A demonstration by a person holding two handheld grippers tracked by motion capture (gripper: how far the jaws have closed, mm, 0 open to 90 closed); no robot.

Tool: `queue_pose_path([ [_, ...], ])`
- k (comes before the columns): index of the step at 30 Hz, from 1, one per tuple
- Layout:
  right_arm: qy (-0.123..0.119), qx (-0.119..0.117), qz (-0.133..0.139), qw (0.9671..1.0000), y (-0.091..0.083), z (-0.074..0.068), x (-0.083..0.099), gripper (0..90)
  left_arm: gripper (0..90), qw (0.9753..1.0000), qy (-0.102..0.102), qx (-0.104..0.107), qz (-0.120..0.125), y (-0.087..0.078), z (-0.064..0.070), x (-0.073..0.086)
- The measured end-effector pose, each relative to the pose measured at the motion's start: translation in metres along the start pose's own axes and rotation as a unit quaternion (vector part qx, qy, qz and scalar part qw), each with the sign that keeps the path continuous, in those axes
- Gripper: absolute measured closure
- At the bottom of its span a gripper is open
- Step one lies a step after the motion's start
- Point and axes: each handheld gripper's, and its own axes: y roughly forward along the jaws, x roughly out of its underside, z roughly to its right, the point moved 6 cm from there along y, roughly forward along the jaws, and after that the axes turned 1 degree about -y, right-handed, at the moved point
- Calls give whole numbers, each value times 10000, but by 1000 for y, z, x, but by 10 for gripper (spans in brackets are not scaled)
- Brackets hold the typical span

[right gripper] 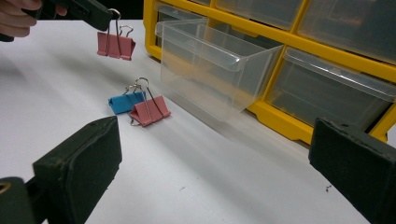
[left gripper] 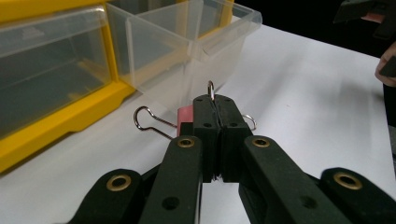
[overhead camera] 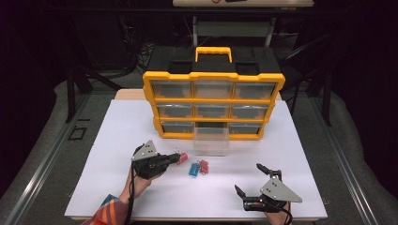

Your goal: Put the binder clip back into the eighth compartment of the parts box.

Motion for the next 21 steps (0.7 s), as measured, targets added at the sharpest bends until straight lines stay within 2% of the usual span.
queue_pose_path([
  [3, 3, 6, 16, 10000, 0, 0, 0, 21, 885, 9999, -31, -59, 87, -1, -1, -6],
  [10, 3, 36, -13, 10000, -1, 1, 0, 21, 884, 9995, 34, -218, 210, -4, -3, -20],
  [21, -11, 35, -22, 10000, -1, 1, 1, 21, 885, 9977, 172, -403, 515, -7, -6, -54],
])
